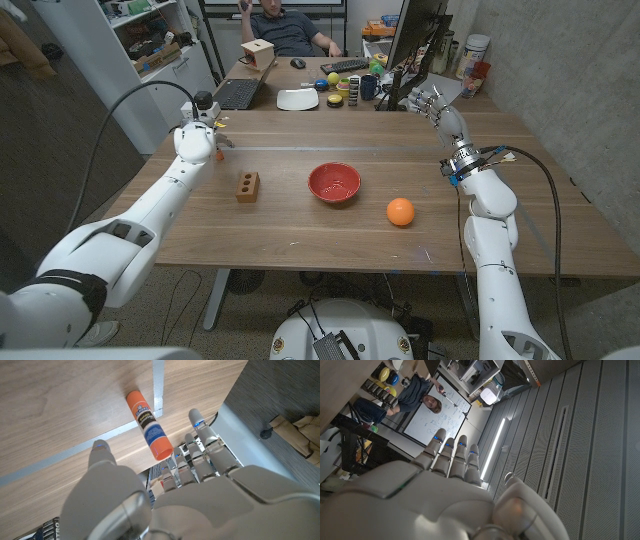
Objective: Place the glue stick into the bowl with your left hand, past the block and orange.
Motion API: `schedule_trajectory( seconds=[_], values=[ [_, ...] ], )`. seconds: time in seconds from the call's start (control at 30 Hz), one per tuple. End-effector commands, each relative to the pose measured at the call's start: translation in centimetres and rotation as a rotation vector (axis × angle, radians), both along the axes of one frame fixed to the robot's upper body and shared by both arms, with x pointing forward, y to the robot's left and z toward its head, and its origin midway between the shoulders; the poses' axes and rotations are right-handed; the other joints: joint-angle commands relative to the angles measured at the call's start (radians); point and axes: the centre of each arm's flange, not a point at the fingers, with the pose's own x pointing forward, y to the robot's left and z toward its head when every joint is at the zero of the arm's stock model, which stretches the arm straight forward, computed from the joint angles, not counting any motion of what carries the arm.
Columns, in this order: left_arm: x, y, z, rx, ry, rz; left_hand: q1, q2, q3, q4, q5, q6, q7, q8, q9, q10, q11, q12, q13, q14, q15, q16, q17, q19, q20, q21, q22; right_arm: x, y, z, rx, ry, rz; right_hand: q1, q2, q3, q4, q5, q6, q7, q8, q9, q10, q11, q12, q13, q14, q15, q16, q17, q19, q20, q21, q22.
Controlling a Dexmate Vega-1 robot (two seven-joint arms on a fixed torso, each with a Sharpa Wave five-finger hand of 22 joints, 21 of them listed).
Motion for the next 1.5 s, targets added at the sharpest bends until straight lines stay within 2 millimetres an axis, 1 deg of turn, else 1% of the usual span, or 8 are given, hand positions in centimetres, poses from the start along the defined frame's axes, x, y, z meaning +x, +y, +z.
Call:
schedule_trajectory(
  seconds=[0.03,0.17,0.43,0.53,0.77,0.83,1.13,1.5],
  values=[
    [0.4,-0.1,-0.3,-0.002,0.052,0.008,0.02,0.002,-0.009,-0.002,0.01,0.022,-0.003,0.007,0.002,0.026,-0.005,0.001,0.004,0.027,-0.092,0.011,0.002,0.026,-0.003,0.009,0.002,-0.4,0.0,0.0,0.006,-0.016,0.001,-0.008,-0.002,-0.004,0.002,0.005,0.005,-0.001,0.002,0.004,0.01,-0.001,0.004,0.003,0.015,0.0,0.011,0.004,-0.005,0.001,-0.002,0.001],
    [0.3,-0.1,-0.2,-0.001,0.036,0.009,0.034,0.008,-0.016,-0.002,0.015,0.043,-0.002,0.008,0.002,0.057,-0.008,0.003,0.005,0.062,-0.107,0.014,0.003,0.052,-0.012,0.011,0.003,-0.4,0.1,0.0,0.005,-0.017,0.002,-0.007,-0.002,-0.005,0.002,0.005,0.005,-0.001,0.002,0.004,0.011,-0.002,0.004,0.003,0.019,0.0,0.012,0.004,-0.006,0.0,-0.004,0.001],
    [0.4,-0.2,-0.4,0.006,0.03,0.007,0.096,0.047,-0.027,0.0,0.034,0.067,0.048,-0.009,0.0,0.205,-0.045,0.015,0.005,0.227,-0.164,0.036,0.004,0.172,-0.06,0.036,0.006,-0.7,-0.1,-0.1,0.003,-0.023,-0.01,-0.007,-0.001,-0.006,0.002,0.006,0.005,0.0,0.002,0.004,0.012,-0.001,0.004,0.003,0.021,0.001,0.011,0.004,-0.011,-0.001,-0.008,0.001],
    [0.5,-0.2,-0.5,0.003,0.039,0.014,0.121,0.065,-0.024,-0.001,0.043,0.073,0.061,-0.012,0.0,0.26,-0.039,0.022,0.006,0.265,-0.174,0.037,0.004,0.19,-0.067,0.039,0.007,-0.8,-0.1,-0.1,0.002,-0.02,-0.006,-0.006,-0.001,-0.006,0.001,0.006,0.006,-0.001,0.002,0.004,0.013,-0.003,0.004,0.003,0.023,0.0,0.011,0.004,-0.012,-0.001,-0.009,0.001],
    [0.8,-0.1,-0.7,-0.016,0.052,0.014,0.167,0.098,-0.031,0.008,0.058,0.158,0.161,0.002,0.002,0.406,-0.073,0.031,0.006,0.404,-0.177,0.045,0.004,0.249,-0.09,0.049,0.006,-0.8,-0.1,-0.1,0.005,-0.023,-0.005,-0.006,-0.001,-0.007,0.001,0.006,0.006,-0.001,0.002,0.004,0.015,-0.001,0.005,0.003,0.025,0.001,0.011,0.004,-0.012,-0.002,-0.01,0.001],
    [0.9,-0.1,-0.7,-0.018,0.05,0.015,0.177,0.104,-0.037,0.01,0.061,0.205,0.196,0.011,0.002,0.438,-0.077,0.029,0.005,0.441,-0.179,0.043,0.003,0.263,-0.094,0.05,0.006,-0.9,0.0,0.0,-0.002,-0.027,-0.014,-0.006,-0.001,-0.007,0.001,0.006,0.006,0.0,0.002,0.004,0.015,-0.001,0.005,0.003,0.026,0.0,0.011,0.004,-0.012,-0.003,-0.01,0.001],
    [1.4,0.2,-1.0,-0.035,0.043,0.017,0.229,0.159,-0.058,0.03,0.078,0.436,0.277,0.03,0.005,0.62,-0.09,0.033,0.005,0.638,-0.181,0.03,0.003,0.346,-0.121,0.052,0.002,-0.7,0.1,0.0,-0.005,-0.024,-0.017,-0.005,0.0,-0.009,0.001,0.007,0.007,0.0,0.002,0.004,0.019,-0.002,0.006,0.003,0.029,0.0,0.011,0.003,-0.012,-0.004,-0.013,0.001],
    [1.7,0.5,-1.0,-0.056,-0.005,-0.003,0.309,0.291,-0.087,0.075,0.088,0.791,0.319,0.013,0.01,0.927,-0.07,0.045,0.004,0.942,-0.179,0.026,0.017,0.487,-0.148,0.047,0.005,-0.3,0.2,0.1,-0.007,-0.024,-0.034,-0.003,0.001,-0.009,0.0,0.007,0.01,0.004,0.003,0.004,0.021,0.003,0.007,0.003,0.03,-0.001,0.01,0.003,-0.015,-0.01,-0.017,0.001]
  ],
)
